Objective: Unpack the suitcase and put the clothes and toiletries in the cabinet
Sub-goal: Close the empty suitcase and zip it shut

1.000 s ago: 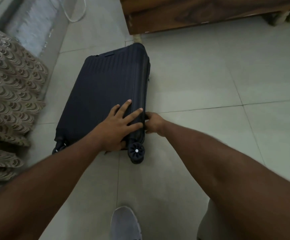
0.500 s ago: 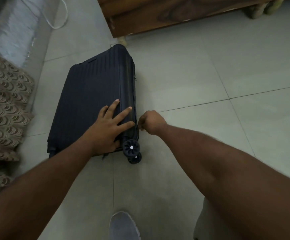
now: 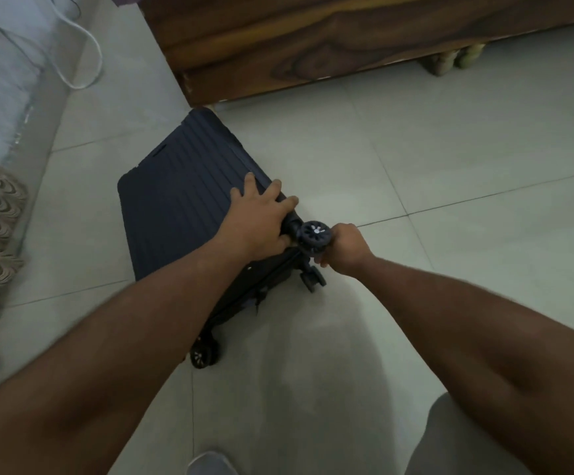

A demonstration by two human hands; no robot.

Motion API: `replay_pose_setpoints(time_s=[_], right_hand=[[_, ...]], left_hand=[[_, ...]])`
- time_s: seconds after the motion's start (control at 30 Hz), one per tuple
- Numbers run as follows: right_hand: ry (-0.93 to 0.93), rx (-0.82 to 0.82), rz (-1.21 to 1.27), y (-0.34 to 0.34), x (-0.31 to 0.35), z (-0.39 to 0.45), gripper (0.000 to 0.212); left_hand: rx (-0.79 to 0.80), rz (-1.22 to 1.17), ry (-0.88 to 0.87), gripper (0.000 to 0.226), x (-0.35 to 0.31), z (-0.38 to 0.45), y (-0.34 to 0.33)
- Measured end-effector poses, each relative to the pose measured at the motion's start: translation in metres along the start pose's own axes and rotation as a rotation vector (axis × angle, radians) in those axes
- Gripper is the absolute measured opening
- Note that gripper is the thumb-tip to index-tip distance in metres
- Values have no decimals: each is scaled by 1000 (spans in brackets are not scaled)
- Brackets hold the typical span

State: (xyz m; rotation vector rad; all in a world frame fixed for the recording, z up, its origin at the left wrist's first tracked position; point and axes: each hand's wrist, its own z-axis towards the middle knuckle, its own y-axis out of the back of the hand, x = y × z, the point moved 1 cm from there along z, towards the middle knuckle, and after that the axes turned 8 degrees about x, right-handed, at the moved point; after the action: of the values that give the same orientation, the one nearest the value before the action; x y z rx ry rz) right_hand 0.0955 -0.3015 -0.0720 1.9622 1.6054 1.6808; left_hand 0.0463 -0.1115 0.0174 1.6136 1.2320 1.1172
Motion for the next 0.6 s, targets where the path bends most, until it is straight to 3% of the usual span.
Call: replay_pose_setpoints(time_s=[0.1,0.3,0.4,0.6], right_hand=[[17,-32,-138,8,-9,-5,13],[-24,-117,143,4,-15,-7,15],[-25,-123,141,-16,0,-13,15],[-103,-157,255,-12,-13,-3,15]], left_hand=[[-8,-32,41,87,-18,20,7],[-31,-151,110,89,-27,51,23],[-10,-175,128,91,-32,62,23],[18,-223,-45,109,-26,60,0]])
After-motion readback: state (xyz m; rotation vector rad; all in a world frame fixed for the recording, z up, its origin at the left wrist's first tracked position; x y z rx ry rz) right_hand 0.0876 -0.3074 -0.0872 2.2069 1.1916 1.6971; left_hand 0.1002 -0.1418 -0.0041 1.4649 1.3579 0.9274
